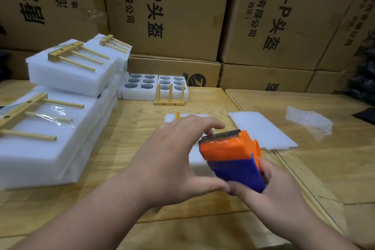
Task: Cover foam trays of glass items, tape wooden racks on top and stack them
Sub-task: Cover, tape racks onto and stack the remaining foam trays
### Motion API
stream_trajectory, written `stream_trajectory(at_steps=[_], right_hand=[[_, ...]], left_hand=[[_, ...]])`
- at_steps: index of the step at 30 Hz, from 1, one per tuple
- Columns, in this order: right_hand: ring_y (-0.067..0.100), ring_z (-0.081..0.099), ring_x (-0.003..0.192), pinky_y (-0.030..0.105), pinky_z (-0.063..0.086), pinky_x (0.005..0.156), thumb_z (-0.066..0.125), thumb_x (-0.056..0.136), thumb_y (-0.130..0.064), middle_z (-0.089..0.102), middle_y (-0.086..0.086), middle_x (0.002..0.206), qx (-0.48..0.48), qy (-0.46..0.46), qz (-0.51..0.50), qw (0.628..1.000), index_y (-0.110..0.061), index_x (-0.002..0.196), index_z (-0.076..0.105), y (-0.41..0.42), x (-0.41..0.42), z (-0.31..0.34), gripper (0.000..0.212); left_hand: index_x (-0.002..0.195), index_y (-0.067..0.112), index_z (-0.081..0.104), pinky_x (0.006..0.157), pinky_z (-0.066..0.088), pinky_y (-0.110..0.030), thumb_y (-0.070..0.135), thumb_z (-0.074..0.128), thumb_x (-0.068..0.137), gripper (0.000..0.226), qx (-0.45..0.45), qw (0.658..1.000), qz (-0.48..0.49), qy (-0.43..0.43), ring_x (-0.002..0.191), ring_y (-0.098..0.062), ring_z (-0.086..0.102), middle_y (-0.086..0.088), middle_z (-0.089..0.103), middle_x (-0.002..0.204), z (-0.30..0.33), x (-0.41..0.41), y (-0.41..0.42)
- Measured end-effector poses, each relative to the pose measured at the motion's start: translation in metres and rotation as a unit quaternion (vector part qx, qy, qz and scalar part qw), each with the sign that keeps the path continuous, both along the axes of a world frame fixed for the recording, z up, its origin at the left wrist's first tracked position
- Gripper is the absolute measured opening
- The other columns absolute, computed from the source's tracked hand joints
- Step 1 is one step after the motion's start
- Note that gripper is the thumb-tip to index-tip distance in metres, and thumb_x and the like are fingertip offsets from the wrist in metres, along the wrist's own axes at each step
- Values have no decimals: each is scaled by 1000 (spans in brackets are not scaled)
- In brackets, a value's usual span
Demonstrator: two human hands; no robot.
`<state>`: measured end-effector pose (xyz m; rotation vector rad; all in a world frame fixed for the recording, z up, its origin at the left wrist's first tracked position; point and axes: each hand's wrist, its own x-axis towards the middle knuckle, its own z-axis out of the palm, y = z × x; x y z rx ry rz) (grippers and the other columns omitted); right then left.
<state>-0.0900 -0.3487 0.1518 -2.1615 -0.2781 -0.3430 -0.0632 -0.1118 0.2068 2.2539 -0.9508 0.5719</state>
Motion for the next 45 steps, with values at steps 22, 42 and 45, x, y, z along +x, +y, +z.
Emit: stream_trajectory(at_steps=[22, 42, 45], right_hand=[[11, 67, 62, 20, 48, 55, 81, 62, -57, 72, -3, 75, -44, 85, 43, 994, -31, 90, 69, 3, -3, 21, 40], [7, 71, 68, 23, 55, 55, 86, 68, -59, 74, -11, 77, -299, 142, 140, 933, -36, 86, 69, 8, 121, 126, 34], [7, 71, 67, 23, 54, 55, 87, 69, -57, 74, -10, 76, -328, 148, 139, 923, -35, 84, 69, 18, 141, 135, 32]], left_hand=[[95, 30, 71, 78, 54, -29, 53, 40, 97, 38, -197, 950, -57, 235, 85, -15, 71, 4, 77, 92, 11, 20, 19], [81, 15, 78, 73, 59, -36, 30, 56, 87, 27, -380, 859, 51, 339, 79, -25, 77, 1, 79, 99, -24, 104, 40], [75, 18, 78, 67, 56, -34, 29, 52, 99, 37, -435, 802, 36, 407, 70, -25, 75, -11, 78, 94, -34, 120, 45]])
